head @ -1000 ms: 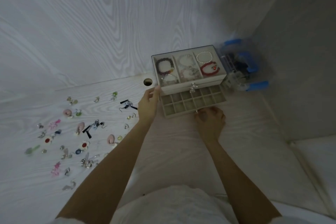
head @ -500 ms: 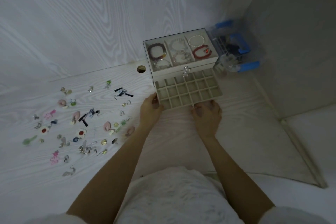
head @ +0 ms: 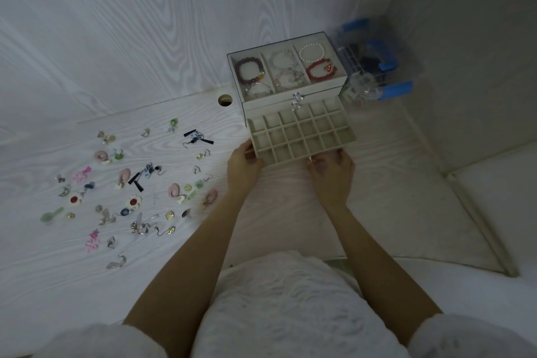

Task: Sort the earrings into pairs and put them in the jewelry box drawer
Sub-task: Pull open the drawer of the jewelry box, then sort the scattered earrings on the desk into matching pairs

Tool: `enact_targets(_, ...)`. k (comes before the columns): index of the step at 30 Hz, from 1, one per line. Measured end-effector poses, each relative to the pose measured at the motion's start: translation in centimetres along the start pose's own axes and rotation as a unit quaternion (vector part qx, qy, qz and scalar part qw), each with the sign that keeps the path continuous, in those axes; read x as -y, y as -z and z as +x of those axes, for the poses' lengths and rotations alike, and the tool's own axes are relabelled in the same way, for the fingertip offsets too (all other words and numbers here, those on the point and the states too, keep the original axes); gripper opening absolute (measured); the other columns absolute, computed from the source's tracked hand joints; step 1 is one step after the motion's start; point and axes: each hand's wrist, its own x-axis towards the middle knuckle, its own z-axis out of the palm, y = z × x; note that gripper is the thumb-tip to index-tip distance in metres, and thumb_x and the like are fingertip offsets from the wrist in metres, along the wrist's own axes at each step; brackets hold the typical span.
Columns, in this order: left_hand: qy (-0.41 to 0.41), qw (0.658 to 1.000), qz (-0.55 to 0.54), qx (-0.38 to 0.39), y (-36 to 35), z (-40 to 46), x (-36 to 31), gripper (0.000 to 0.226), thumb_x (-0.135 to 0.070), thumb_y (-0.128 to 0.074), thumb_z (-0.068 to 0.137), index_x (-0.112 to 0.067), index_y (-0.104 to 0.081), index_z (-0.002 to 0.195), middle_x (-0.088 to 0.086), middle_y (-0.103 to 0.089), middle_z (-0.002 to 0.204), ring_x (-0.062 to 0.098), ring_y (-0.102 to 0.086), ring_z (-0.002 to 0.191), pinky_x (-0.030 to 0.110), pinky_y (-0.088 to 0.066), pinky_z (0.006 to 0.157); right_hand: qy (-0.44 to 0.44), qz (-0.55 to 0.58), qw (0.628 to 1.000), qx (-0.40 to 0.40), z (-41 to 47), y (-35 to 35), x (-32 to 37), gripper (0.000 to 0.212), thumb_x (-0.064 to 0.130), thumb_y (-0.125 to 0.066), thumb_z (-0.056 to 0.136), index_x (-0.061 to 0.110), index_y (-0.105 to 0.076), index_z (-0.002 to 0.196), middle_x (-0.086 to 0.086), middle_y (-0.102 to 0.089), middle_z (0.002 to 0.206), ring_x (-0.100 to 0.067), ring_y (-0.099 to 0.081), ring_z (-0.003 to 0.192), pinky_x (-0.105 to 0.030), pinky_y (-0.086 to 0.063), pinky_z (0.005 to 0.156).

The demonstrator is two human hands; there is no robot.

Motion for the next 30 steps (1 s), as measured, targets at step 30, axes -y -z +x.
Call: enact_targets(30, 0.115, 0.955, 0.196, -0.191, 16.7, -17.4, 11.2, 0.028, -0.014, -0.061, 0.084, -0.013, -0.063, 0.112, 0.006, -0.069, 0.104, 0.022, -0.062, 0.091, 0.029, -0.046, 0.078, 0.334, -0.096, 0.87, 0.349, -9.1, -5.7, 10.8, 0.027, 0.012, -0.057, 0.087, 0.016, -0.059, 0.114, -0.005, -0.057, 0.115, -0.023, -0.059, 0.093, -0.03, -0.049, 0.07)
